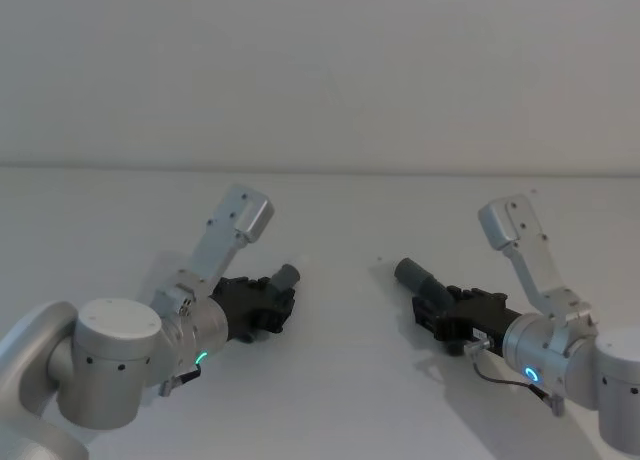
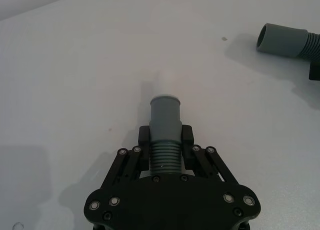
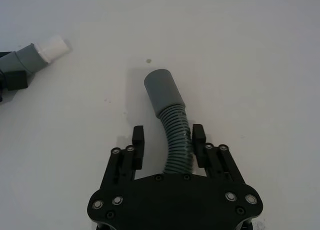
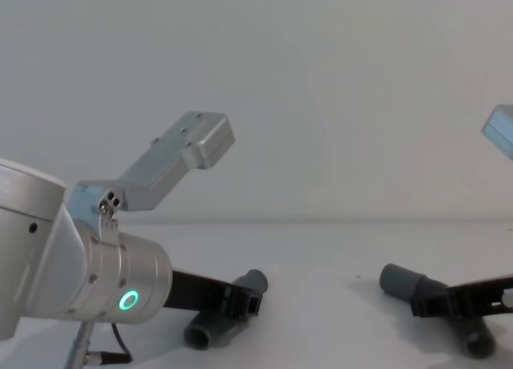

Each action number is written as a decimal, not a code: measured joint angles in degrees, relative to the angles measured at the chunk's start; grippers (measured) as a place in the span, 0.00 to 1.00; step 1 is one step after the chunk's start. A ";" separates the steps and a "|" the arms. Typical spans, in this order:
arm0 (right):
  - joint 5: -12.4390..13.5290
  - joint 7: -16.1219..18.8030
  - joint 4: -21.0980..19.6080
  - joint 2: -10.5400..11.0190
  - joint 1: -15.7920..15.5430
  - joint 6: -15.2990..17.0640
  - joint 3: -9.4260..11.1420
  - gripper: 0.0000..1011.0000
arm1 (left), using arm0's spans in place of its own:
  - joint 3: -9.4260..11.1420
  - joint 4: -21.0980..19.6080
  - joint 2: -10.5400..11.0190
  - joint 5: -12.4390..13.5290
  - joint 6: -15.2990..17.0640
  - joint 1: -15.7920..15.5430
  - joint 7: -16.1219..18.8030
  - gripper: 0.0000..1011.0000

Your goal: Use both hands to pick up one end of the pipe from the table, align the ends, and insert them.

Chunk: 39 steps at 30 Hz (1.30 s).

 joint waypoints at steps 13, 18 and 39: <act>-0.06 0.01 0.00 -0.08 0.00 0.09 0.04 0.17 | 0.00 0.00 0.00 0.00 0.00 0.00 0.00 0.34; -0.08 0.01 0.00 -0.09 0.00 0.12 0.04 0.14 | 0.00 0.00 0.00 0.00 0.00 0.00 0.00 0.34; -0.08 0.01 0.00 -0.09 -0.01 0.14 0.03 0.13 | 0.00 0.00 0.00 0.00 0.00 0.00 0.00 0.34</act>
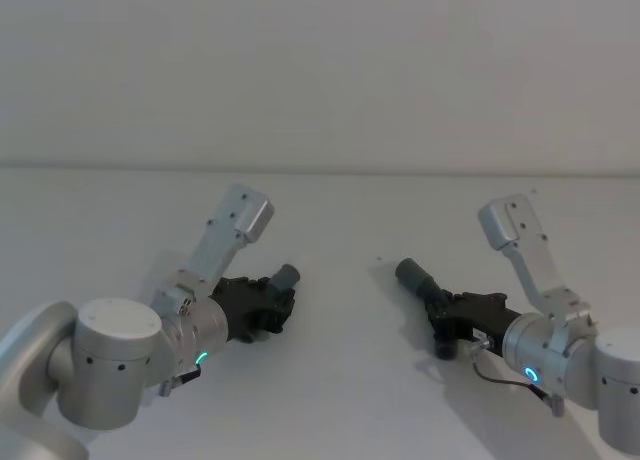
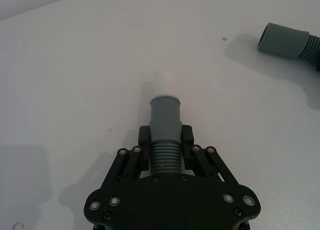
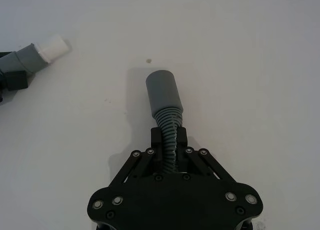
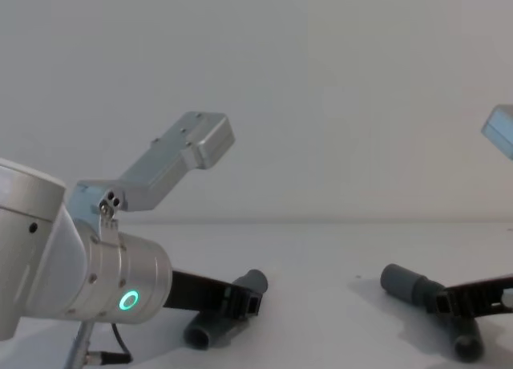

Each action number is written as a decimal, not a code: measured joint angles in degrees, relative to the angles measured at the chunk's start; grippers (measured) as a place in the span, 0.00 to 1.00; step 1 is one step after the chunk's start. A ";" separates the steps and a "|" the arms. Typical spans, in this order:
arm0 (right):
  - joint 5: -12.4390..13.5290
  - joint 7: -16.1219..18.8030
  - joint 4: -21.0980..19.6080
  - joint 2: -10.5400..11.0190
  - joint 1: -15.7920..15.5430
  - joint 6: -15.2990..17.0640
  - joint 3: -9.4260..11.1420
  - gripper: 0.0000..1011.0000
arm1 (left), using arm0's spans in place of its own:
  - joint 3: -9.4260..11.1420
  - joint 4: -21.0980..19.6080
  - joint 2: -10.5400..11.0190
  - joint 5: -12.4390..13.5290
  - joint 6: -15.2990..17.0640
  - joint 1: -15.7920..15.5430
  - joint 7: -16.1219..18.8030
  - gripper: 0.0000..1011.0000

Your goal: Use both hands to pick up one end of the pipe from the table, align the ends, and insert them.

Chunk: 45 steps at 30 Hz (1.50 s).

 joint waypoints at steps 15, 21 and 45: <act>-0.19 1.36 -0.23 0.80 -0.32 -2.28 -0.06 0.13 | 0.62 0.08 0.19 0.67 0.07 -0.63 -0.69 0.34; -0.30 3.46 -0.91 2.36 -1.00 -6.02 0.16 0.13 | 1.46 -0.60 0.76 1.61 -0.02 -1.39 -1.26 0.34; 2.49 17.06 -3.55 12.93 -4.31 -27.57 3.98 0.13 | 4.56 -8.04 6.52 4.48 -2.20 -4.93 -8.91 0.34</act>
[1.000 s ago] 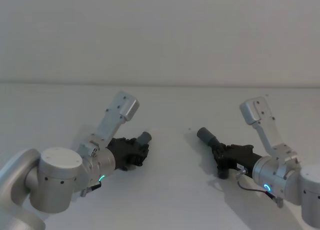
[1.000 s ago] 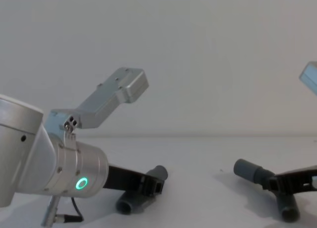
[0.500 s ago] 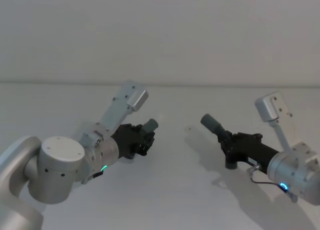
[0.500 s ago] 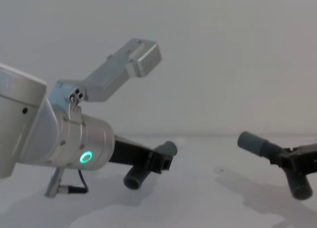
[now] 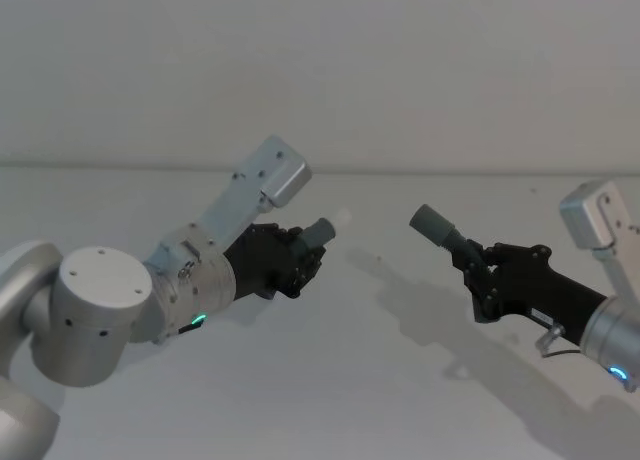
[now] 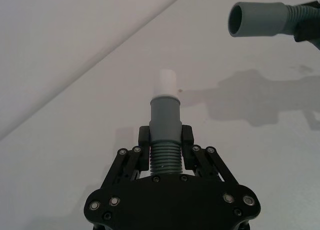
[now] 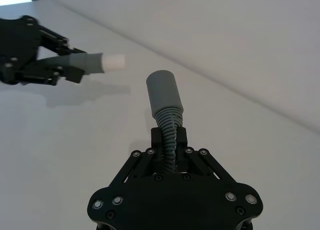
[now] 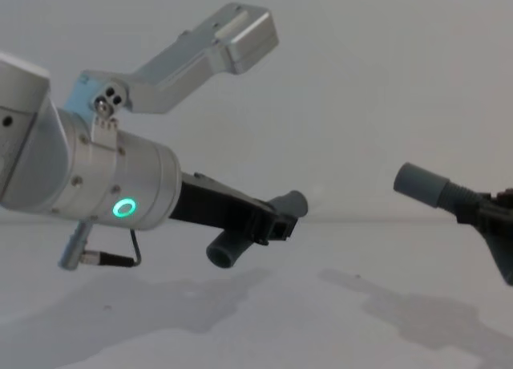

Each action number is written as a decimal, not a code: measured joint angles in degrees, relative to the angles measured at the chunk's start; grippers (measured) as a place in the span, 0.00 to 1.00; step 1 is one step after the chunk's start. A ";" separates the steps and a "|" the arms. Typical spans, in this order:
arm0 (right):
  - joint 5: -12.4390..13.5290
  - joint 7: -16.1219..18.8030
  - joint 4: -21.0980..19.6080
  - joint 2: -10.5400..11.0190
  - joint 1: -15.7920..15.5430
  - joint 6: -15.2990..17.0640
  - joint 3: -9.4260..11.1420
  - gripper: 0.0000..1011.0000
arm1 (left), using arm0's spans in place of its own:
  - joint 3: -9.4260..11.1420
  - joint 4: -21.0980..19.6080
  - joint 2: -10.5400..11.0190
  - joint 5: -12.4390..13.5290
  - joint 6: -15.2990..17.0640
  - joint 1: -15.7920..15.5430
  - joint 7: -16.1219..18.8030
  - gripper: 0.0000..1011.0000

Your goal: Use both hands to pick up one end of the pipe from the table, align the ends, and insert them.

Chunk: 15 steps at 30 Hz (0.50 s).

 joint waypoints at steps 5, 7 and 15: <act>0.52 3.40 0.60 2.02 -0.08 -5.27 0.32 0.13 | 0.56 -1.14 1.87 -0.17 -0.09 -1.07 -3.54 0.34; 0.73 5.22 0.99 3.00 -0.05 -7.63 0.37 0.13 | 0.78 -1.51 2.59 -0.40 -0.09 -1.53 -4.94 0.34; 1.07 11.03 2.69 6.04 0.75 -15.43 0.02 0.13 | 1.46 -2.66 5.25 -1.88 0.15 -3.15 -10.09 0.34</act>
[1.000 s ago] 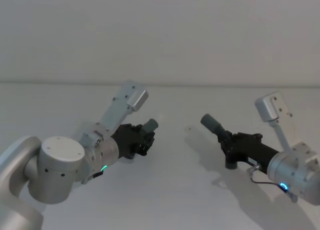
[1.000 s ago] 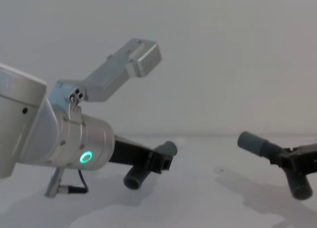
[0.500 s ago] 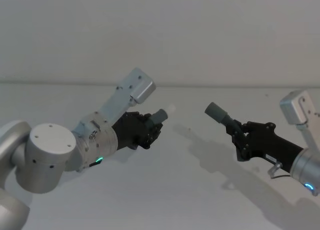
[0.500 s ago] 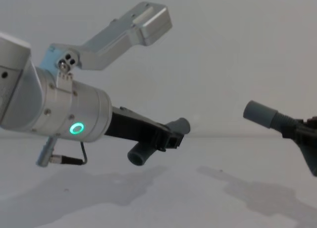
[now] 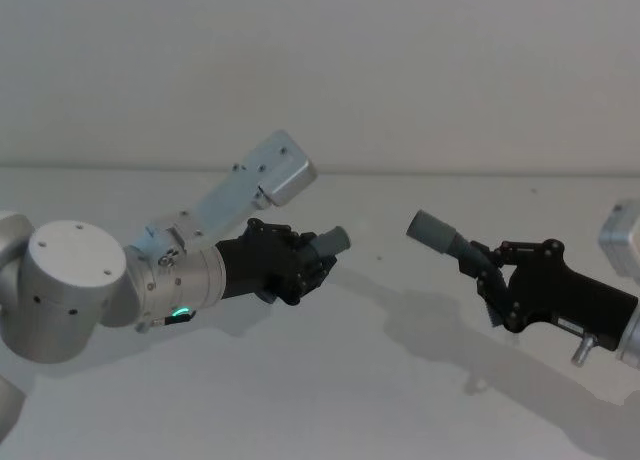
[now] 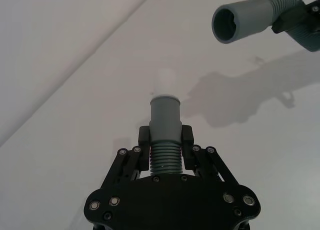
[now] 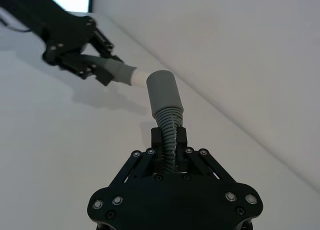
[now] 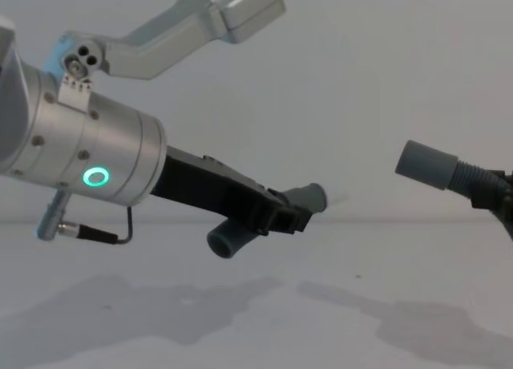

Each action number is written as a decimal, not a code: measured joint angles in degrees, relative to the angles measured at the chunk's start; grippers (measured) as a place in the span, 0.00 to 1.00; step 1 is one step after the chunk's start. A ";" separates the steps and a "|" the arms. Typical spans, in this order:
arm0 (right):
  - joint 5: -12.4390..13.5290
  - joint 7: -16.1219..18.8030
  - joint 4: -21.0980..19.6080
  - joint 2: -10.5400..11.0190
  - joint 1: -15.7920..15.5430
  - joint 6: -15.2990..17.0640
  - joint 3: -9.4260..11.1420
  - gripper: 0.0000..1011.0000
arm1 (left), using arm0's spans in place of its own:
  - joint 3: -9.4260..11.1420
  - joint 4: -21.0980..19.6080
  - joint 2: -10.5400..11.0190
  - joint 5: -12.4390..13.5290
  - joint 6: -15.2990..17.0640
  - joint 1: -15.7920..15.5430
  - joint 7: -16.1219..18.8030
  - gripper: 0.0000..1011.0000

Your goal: Use both hands to pick up one end of the pipe from the table, align the ends, and insert them.

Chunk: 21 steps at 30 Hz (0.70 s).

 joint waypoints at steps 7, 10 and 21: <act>-0.69 4.83 1.64 2.43 1.30 -6.60 -1.05 0.12 | 0.47 -0.60 2.08 -1.19 0.03 -1.17 -3.80 0.34; -1.12 5.92 2.09 3.07 1.73 -8.24 -1.42 0.12 | 0.67 -0.84 3.01 -1.73 -0.14 -1.68 -5.49 0.34; -4.04 9.38 3.29 5.55 3.12 -15.44 -3.10 0.12 | 1.28 -1.74 6.30 -3.48 -1.35 -3.14 -10.72 0.34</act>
